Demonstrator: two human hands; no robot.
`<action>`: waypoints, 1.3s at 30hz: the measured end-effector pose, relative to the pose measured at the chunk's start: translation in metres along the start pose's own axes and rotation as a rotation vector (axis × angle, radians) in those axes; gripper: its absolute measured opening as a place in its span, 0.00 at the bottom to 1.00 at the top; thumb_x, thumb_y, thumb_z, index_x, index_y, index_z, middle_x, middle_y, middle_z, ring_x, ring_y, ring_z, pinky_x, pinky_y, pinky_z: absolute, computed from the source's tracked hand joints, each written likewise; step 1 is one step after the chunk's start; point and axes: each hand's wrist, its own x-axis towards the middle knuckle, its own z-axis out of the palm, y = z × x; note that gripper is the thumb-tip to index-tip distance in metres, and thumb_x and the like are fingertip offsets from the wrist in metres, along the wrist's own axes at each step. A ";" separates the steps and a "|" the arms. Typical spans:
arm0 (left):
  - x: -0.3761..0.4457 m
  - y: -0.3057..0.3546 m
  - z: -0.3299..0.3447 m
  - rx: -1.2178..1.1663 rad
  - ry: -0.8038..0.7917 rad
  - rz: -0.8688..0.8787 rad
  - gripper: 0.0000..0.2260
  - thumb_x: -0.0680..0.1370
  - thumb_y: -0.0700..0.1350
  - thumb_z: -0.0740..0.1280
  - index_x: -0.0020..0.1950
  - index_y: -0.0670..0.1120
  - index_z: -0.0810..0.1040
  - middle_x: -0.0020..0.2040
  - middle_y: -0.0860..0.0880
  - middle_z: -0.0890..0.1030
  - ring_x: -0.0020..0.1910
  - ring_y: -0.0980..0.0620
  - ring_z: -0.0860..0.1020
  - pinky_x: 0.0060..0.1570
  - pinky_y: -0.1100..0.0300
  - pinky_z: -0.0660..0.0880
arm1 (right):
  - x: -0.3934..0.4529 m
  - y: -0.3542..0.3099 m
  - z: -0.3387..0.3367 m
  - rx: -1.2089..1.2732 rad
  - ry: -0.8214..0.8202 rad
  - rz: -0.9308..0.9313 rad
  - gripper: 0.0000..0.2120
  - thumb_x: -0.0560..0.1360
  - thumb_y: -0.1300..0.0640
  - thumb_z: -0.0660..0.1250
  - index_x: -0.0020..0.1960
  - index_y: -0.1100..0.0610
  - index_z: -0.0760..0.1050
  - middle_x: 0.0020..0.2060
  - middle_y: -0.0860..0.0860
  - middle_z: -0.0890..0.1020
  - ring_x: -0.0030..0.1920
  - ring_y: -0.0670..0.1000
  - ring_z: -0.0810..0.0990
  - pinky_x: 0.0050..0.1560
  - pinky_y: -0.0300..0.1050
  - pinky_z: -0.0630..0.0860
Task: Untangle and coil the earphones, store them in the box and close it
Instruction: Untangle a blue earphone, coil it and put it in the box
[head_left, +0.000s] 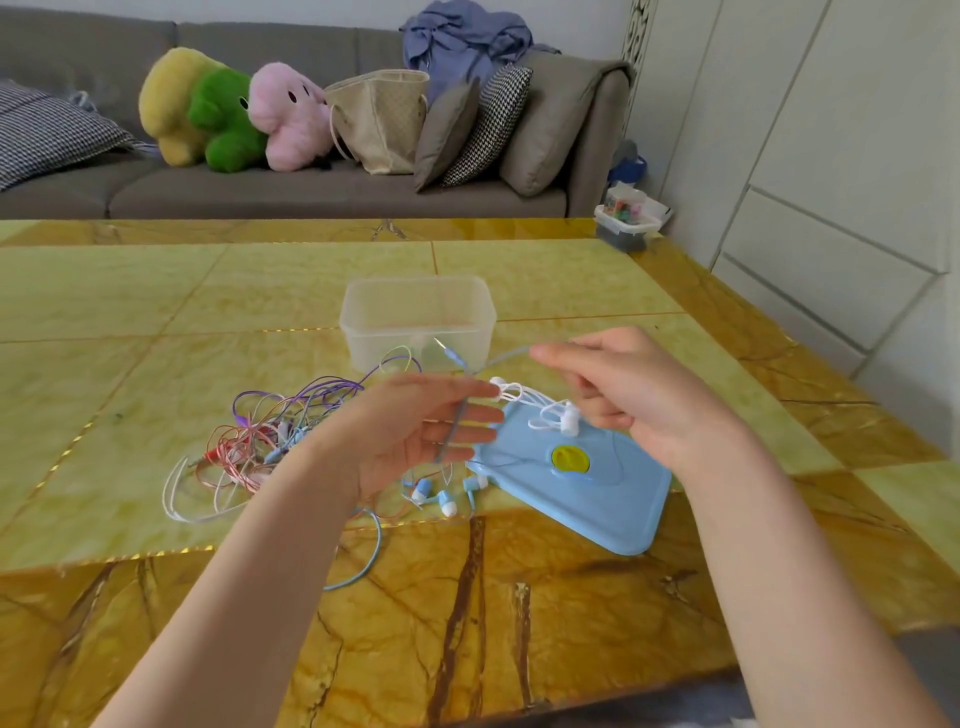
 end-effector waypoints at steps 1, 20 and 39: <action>0.003 0.001 -0.002 -0.056 0.038 0.007 0.10 0.79 0.43 0.60 0.51 0.43 0.81 0.50 0.42 0.84 0.47 0.46 0.82 0.52 0.52 0.77 | -0.001 -0.002 0.001 0.052 -0.042 -0.027 0.21 0.75 0.55 0.67 0.27 0.55 0.62 0.23 0.47 0.57 0.23 0.46 0.52 0.23 0.38 0.48; -0.012 0.026 0.005 -0.654 -0.272 0.319 0.16 0.73 0.45 0.58 0.46 0.43 0.85 0.49 0.45 0.84 0.46 0.48 0.84 0.42 0.53 0.81 | 0.012 0.019 0.028 -0.349 -0.338 0.194 0.18 0.78 0.51 0.64 0.32 0.57 0.66 0.21 0.47 0.61 0.21 0.45 0.55 0.20 0.36 0.52; 0.004 0.008 0.000 -0.333 0.177 0.135 0.09 0.80 0.43 0.58 0.52 0.45 0.78 0.45 0.47 0.82 0.36 0.54 0.82 0.37 0.61 0.80 | -0.002 0.001 0.015 0.095 -0.536 -0.046 0.13 0.80 0.59 0.57 0.53 0.63 0.78 0.24 0.47 0.66 0.23 0.44 0.55 0.23 0.36 0.49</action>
